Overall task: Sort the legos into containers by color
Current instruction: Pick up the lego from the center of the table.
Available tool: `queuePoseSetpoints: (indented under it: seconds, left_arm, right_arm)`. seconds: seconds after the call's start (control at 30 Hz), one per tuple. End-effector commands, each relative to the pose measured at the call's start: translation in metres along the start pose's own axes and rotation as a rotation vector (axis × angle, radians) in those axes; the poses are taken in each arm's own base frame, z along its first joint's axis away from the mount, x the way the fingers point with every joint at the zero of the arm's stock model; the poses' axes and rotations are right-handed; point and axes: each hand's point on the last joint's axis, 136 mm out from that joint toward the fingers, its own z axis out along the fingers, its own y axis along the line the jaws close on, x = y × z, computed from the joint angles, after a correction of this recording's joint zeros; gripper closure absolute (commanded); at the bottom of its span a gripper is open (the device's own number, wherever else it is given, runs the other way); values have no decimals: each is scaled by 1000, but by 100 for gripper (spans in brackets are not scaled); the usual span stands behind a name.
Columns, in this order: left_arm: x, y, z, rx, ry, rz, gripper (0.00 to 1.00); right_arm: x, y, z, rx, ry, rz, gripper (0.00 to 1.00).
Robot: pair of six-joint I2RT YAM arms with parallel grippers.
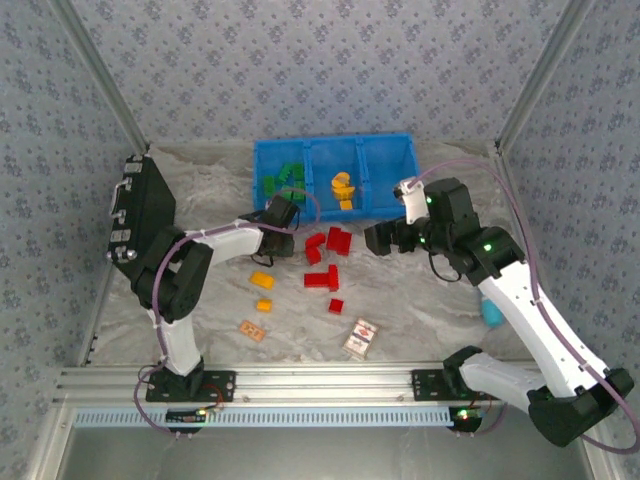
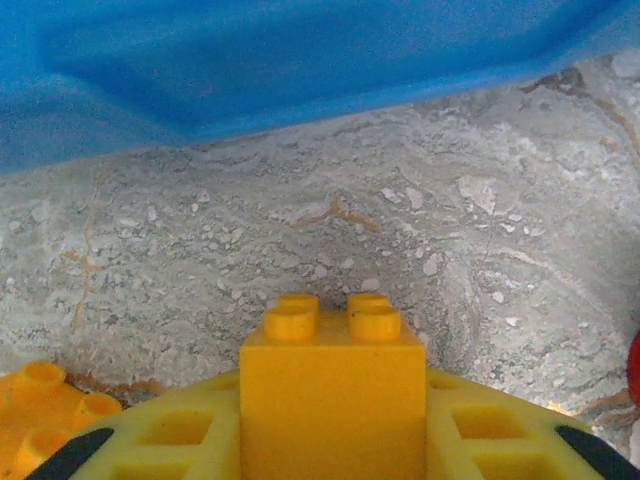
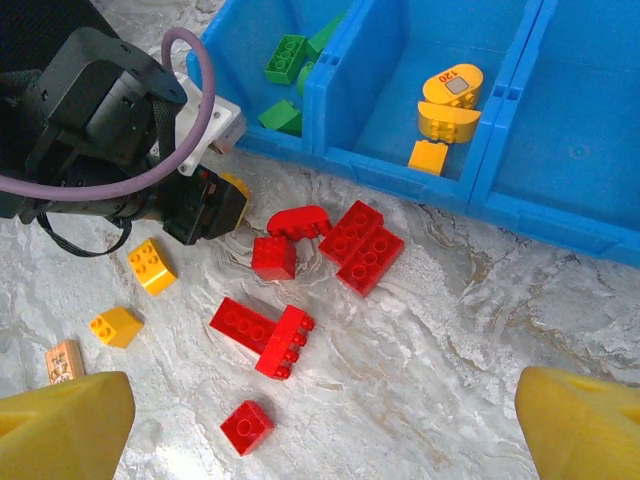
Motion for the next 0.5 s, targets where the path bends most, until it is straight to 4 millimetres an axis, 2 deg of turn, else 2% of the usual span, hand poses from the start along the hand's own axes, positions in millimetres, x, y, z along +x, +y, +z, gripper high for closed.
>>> queuePoseSetpoints:
  seconds: [0.0, 0.03, 0.1, 0.2, 0.3, 0.47]
  left_arm:
    - [-4, 1, -6, -10, 2, -4, 71]
    - [-6, 1, -8, -10, 5, 0, 73]
    - [-12, 0, -18, -8, 0, 11, 75]
    - [-29, -7, -46, 11, -37, 24, 76]
    - [-52, -24, -78, 46, -96, 55, 76]
    - [-93, -57, -111, 104, -172, 94, 76]
  right_arm:
    - [3, 1, 5, -15, 22, -28, 0]
    - [3, 2, 6, -18, 22, -30, 0]
    - [14, -1, 14, -17, 45, -34, 0]
    - [17, -6, 19, -18, 45, -38, 0]
    - [14, -6, 19, -45, 28, -43, 0]
    - [4, -12, 19, -51, -7, -57, 0]
